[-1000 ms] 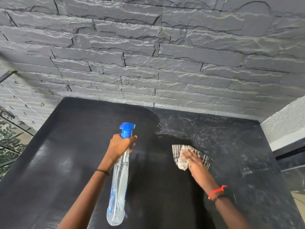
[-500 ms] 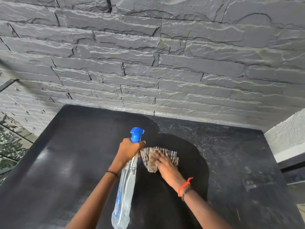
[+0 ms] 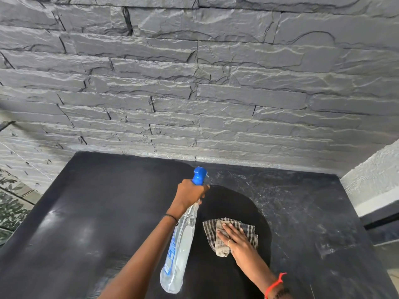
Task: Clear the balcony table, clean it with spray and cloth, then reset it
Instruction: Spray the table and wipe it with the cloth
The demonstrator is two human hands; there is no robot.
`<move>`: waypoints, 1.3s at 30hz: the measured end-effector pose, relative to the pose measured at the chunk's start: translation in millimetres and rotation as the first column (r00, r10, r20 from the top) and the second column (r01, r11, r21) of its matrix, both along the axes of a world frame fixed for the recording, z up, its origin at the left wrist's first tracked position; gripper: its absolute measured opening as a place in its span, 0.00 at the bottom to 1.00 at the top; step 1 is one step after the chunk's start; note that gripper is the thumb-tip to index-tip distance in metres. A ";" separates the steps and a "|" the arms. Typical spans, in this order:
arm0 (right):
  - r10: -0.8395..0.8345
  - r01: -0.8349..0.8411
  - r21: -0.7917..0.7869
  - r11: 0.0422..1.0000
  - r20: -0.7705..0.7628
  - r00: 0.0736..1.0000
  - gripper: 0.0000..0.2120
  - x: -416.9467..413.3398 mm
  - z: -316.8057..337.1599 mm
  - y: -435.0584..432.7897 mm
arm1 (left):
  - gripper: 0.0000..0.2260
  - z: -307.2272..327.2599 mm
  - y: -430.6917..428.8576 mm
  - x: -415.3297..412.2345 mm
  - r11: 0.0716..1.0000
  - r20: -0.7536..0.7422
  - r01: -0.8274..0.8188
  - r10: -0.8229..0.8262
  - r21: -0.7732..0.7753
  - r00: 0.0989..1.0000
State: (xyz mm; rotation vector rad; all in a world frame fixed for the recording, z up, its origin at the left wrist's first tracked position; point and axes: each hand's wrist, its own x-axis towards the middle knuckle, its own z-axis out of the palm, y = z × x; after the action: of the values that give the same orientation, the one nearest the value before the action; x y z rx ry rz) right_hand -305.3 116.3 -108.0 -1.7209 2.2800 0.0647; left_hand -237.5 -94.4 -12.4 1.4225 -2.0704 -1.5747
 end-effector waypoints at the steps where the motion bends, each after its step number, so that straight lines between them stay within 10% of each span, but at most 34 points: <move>1: -0.002 0.002 0.005 1.000 -0.008 1.000 0.40 -0.1 0.3 0.4 | 0.13 0.4 2.4 -4.3 1.000 0.015 0.010 -0.010 -0.013 1.000; 18: 0.001 0.001 -0.187 0.982 0.007 1.000 0.36 -3.7 -23.1 1.4 | 0.12 38.8 53.1 -67.0 0.977 -0.071 0.213 -0.213 -0.013 0.974; 39: -0.246 0.276 -0.282 0.919 0.137 0.959 0.24 -112.3 -18.2 -180.2 | 0.12 9.4 -55.9 62.5 0.986 -0.118 -0.164 0.163 -0.002 0.980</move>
State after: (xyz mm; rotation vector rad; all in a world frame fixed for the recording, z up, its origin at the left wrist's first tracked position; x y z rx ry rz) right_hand -417.6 -63.9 -126.2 -1.4867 2.5228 -0.4336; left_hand -175.0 -150.4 -3.0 1.4199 -1.8436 -1.5394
